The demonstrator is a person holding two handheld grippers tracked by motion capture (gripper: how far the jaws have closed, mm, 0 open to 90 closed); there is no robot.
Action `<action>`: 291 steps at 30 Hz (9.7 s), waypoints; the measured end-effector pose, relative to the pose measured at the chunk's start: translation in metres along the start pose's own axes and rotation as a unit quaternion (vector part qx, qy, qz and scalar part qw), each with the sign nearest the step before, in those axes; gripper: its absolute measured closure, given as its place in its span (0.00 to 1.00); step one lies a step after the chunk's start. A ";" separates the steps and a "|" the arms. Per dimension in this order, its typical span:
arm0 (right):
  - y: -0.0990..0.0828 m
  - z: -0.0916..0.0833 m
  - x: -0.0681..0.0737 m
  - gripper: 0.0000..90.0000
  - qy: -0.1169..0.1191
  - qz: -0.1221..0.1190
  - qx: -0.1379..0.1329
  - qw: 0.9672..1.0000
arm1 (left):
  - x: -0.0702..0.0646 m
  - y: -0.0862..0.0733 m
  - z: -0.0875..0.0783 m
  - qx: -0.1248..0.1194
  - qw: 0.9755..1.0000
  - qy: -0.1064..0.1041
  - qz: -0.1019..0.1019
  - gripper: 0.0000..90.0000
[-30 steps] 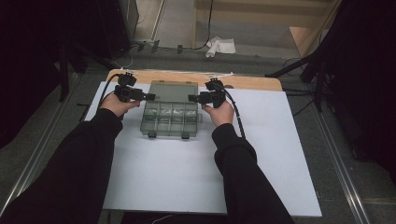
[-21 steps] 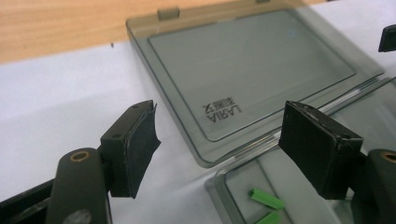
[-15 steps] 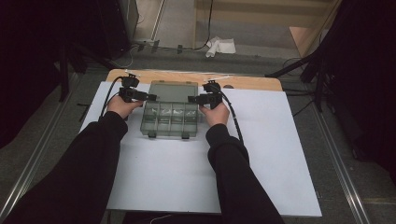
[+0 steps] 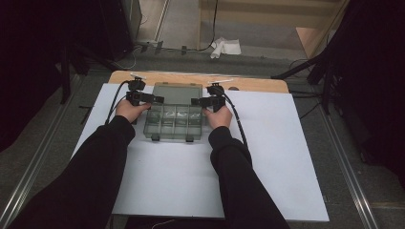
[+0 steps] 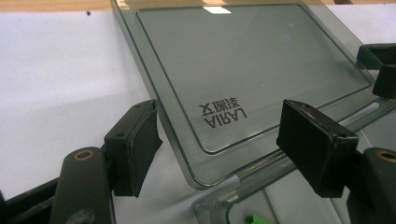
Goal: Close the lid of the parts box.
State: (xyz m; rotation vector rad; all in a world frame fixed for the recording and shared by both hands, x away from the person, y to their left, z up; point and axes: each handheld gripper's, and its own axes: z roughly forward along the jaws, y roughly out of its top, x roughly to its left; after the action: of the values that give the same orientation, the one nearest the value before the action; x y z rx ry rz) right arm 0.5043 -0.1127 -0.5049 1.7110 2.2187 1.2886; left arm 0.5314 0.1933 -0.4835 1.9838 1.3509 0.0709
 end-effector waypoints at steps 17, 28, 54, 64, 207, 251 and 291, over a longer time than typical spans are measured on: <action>-0.002 0.008 -0.005 0.43 0.015 0.020 -0.002 1.000 | 0.001 -0.003 0.008 -0.009 1.000 0.004 0.004 0.33; -0.004 0.008 -0.005 0.47 0.015 0.019 -0.007 1.000 | 0.001 -0.005 0.008 -0.019 1.000 0.002 0.007 0.33; -0.004 0.010 -0.008 0.52 0.041 0.005 -0.018 0.999 | 0.004 -0.008 0.004 -0.034 0.999 -0.012 0.014 0.43; -0.002 0.001 -0.007 0.61 0.030 -0.018 -0.016 0.999 | 0.000 0.000 0.002 -0.021 0.999 -0.005 0.029 0.44; 0.004 -0.087 0.035 0.56 0.081 -0.151 -0.036 0.984 | -0.015 0.002 -0.129 -0.047 0.992 -0.021 0.116 0.84; -0.026 -0.144 0.022 0.95 0.057 -0.115 -0.020 0.992 | -0.056 -0.019 -0.116 -0.033 0.982 -0.087 0.162 1.00; -0.054 -0.095 0.057 0.99 0.089 -0.145 0.037 0.985 | -0.050 -0.072 -0.096 -0.024 0.983 -0.093 0.155 0.99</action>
State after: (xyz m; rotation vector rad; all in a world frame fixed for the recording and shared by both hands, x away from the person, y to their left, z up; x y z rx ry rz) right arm 0.3924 -0.1219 -0.4534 1.2695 2.5278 1.3468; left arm 0.4117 0.2163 -0.4385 2.0874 0.9076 0.0615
